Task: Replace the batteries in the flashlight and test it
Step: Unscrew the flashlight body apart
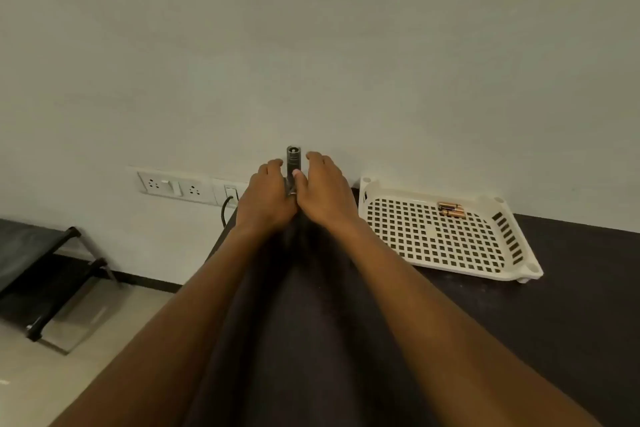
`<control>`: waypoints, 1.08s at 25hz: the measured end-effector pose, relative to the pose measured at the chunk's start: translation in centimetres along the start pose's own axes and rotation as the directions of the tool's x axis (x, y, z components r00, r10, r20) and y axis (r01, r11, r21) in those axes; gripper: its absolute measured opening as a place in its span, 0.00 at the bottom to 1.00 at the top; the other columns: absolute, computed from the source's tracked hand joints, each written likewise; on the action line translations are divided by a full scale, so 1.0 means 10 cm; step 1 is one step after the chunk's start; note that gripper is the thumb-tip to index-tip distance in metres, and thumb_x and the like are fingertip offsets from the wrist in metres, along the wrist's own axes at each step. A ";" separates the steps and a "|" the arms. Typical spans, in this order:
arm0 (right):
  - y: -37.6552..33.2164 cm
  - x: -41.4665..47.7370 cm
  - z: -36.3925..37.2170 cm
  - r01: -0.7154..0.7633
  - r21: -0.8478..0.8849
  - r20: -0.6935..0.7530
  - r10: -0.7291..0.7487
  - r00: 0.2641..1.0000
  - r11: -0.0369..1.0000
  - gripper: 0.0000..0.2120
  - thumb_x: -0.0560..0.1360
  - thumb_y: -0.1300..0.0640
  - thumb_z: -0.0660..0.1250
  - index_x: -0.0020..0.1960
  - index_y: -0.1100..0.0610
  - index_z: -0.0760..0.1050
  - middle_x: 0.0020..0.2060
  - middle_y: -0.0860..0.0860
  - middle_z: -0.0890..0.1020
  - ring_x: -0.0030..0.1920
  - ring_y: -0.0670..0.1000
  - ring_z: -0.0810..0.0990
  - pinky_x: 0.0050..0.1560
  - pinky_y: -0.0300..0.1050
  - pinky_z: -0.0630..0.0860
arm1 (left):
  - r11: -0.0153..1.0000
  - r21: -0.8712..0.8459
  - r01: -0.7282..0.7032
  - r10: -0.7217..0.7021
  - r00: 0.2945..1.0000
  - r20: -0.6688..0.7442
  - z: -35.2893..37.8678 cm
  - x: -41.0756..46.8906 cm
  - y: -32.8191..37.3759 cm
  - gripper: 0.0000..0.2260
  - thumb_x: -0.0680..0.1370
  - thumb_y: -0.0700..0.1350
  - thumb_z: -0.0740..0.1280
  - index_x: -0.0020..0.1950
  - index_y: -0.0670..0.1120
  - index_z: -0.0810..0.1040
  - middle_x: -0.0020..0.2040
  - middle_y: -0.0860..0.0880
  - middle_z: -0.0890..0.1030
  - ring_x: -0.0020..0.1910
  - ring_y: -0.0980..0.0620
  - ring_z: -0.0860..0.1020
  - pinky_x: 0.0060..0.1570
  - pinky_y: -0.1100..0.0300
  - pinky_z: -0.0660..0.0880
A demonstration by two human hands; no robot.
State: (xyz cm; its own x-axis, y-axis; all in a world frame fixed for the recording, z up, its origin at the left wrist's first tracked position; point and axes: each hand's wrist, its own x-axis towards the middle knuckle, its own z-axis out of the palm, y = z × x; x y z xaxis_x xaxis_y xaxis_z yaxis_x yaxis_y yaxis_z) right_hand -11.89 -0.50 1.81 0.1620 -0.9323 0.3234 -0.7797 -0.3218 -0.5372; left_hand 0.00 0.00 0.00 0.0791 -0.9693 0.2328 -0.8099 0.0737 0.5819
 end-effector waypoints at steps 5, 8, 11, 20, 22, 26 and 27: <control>-0.01 0.37 0.25 -0.064 0.217 -0.029 0.072 0.997 0.974 0.20 0.83 0.53 0.61 0.72 0.60 0.68 0.63 0.58 0.79 0.64 0.58 0.77 0.64 0.53 0.75 | 0.991 -0.124 -0.047 0.045 0.999 -0.020 0.16 0.37 -0.11 0.08 0.80 0.44 0.63 0.58 0.45 0.70 0.51 0.48 0.79 0.47 0.48 0.78 0.40 0.58 0.70; -0.01 0.35 0.26 -0.095 0.287 -0.057 0.116 0.992 0.953 0.16 0.83 0.54 0.63 0.68 0.59 0.72 0.58 0.56 0.82 0.59 0.57 0.81 0.61 0.52 0.77 | 0.979 -0.196 -0.062 0.057 0.998 -0.035 0.20 0.32 -0.13 0.08 0.81 0.43 0.62 0.60 0.44 0.70 0.48 0.51 0.78 0.42 0.52 0.76 0.36 0.61 0.68; -0.02 0.21 0.14 -0.121 0.352 -0.054 0.149 0.987 0.928 0.13 0.83 0.53 0.64 0.64 0.59 0.74 0.55 0.55 0.83 0.55 0.55 0.82 0.56 0.51 0.80 | 0.967 -0.233 -0.103 0.100 0.995 -0.027 0.12 0.16 -0.08 0.11 0.80 0.39 0.61 0.63 0.43 0.72 0.52 0.49 0.80 0.47 0.51 0.77 0.39 0.63 0.68; -0.04 -1.03 -0.75 -0.310 0.686 -0.123 0.525 0.842 0.658 0.07 0.79 0.52 0.67 0.42 0.50 0.76 0.38 0.48 0.84 0.40 0.48 0.86 0.42 0.41 0.82 | 0.771 -0.620 0.146 -0.051 0.984 0.169 -0.14 -1.10 0.47 0.17 0.80 0.53 0.69 0.64 0.46 0.75 0.59 0.47 0.81 0.56 0.50 0.82 0.54 0.56 0.81; 0.07 -1.35 -0.85 -0.339 0.778 -0.065 0.606 0.793 0.528 0.06 0.79 0.55 0.67 0.45 0.55 0.79 0.40 0.52 0.85 0.37 0.46 0.87 0.43 0.41 0.84 | 0.635 -0.740 0.223 -0.078 0.971 0.225 -0.04 -1.38 0.57 0.13 0.78 0.50 0.71 0.60 0.46 0.77 0.57 0.45 0.82 0.54 0.50 0.83 0.49 0.61 0.81; 0.28 -1.89 -0.95 -0.325 0.883 0.034 0.644 0.764 0.338 0.07 0.81 0.60 0.67 0.54 0.64 0.80 0.51 0.58 0.85 0.49 0.51 0.87 0.50 0.43 0.84 | 0.462 -0.848 0.260 -0.102 0.965 0.241 0.12 -1.77 0.75 0.12 0.77 0.46 0.73 0.60 0.44 0.80 0.56 0.45 0.84 0.54 0.49 0.84 0.49 0.63 0.80; 0.33 -1.98 -0.96 -0.330 0.887 0.051 0.641 0.766 0.324 0.08 0.81 0.60 0.67 0.53 0.64 0.80 0.50 0.59 0.86 0.49 0.52 0.87 0.48 0.42 0.84 | 0.454 -0.855 0.253 -0.106 0.967 0.230 0.16 -1.83 0.77 0.13 0.77 0.47 0.73 0.59 0.44 0.80 0.54 0.45 0.85 0.53 0.50 0.84 0.48 0.63 0.80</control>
State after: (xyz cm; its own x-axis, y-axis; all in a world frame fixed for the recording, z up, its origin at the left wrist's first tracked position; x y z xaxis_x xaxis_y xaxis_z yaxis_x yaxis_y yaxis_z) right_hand -23.47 18.51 1.12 -0.3447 -0.9287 -0.1365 0.2307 0.0572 -0.9714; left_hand -8.57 17.92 -1.05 0.0290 -0.9995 -0.0156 0.1493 -0.0111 0.9887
